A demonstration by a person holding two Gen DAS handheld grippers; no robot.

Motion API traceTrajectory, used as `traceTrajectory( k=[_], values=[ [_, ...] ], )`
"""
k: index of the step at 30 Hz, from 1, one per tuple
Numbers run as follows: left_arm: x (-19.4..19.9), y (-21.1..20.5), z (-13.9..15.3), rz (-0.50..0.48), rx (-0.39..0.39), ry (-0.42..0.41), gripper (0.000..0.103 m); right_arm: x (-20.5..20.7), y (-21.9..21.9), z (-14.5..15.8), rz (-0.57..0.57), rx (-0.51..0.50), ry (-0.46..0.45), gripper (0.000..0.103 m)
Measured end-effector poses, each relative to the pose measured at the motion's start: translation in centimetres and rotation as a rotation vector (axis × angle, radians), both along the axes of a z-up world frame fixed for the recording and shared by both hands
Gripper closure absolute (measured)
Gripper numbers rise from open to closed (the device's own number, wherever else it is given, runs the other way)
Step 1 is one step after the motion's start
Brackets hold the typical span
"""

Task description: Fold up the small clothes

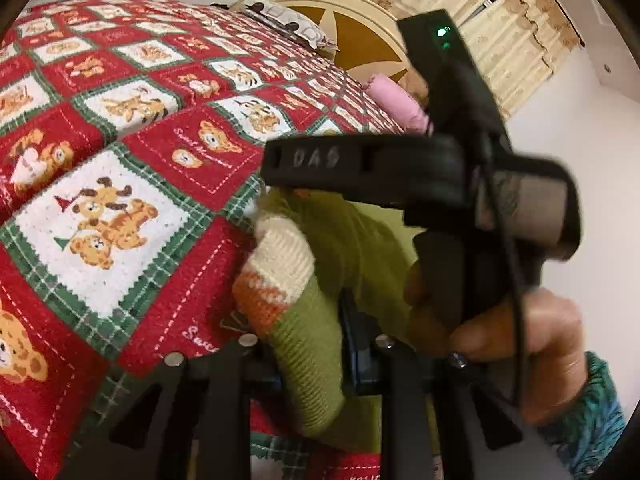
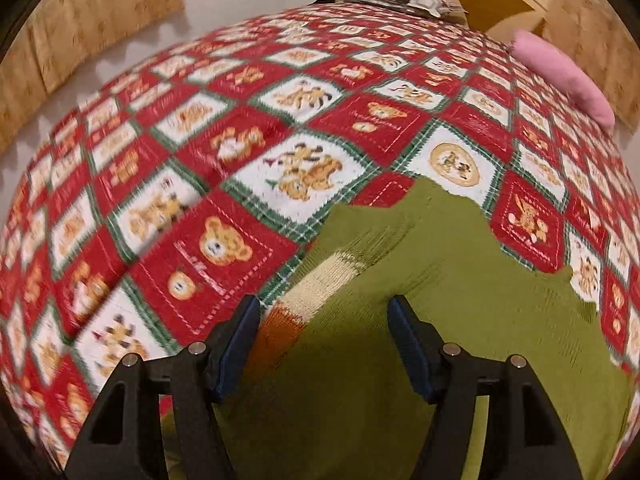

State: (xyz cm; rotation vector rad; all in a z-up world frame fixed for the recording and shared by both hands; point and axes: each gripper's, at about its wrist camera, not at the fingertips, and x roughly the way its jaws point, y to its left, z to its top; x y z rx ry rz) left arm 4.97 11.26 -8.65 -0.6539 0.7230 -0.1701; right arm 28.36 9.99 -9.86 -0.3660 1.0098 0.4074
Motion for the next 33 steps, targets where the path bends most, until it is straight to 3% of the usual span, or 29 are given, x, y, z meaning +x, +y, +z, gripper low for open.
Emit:
traceTrajectory(
  k=[7, 8, 10, 11, 13, 16, 21, 24, 28, 33],
  values=[
    [0.1, 0.1, -0.1, 0.001, -0.015, 0.002, 0.077, 0.0, 1.1, -0.6, 0.045, -0.122, -0.025, 0.037],
    [0.1, 0.0, -0.1, -0.003, -0.012, 0.000, 0.078, 0.1, 1.0, -0.5, 0.040, -0.125, -0.025, 0.040],
    [0.1, -0.1, 0.0, -0.012, -0.003, -0.003, 0.080, -0.1, 0.7, -0.3, 0.024, -0.148, -0.039, 0.063],
    [0.1, -0.2, 0.1, -0.018, 0.000, -0.005, 0.080, -0.1, 0.4, 0.0, 0.011, -0.150, -0.039, 0.067],
    [0.0, -0.3, 0.4, -0.031, 0.006, -0.010, 0.081, -0.2, -0.5, 0.8, -0.017, -0.096, -0.026, 0.079],
    [0.0, -0.8, 1.1, -0.038, 0.054, -0.033, 0.081, -0.6, -2.8, 2.8, -0.068, 0.050, -0.028, 0.082],
    [-1.3, -3.4, 4.1, -0.075, 0.229, -0.139, 0.081, -2.3, -8.8, 5.9, -0.172, 0.295, -0.037, 0.083],
    [-1.3, -4.9, 5.5, -0.119, 0.283, -0.171, 0.081, -3.5, -13.1, 7.2, -0.221, 0.406, -0.034, 0.084],
    [-1.5, -8.8, 7.5, -0.210, 0.386, -0.243, 0.081, -4.6, -17.7, 7.9, -0.276, 0.471, -0.039, 0.088],
    [-1.8, -14.5, 7.5, -0.352, 0.475, -0.280, 0.082, -5.8, -23.8, 7.5, -0.351, 0.492, -0.051, 0.090]
  ],
)
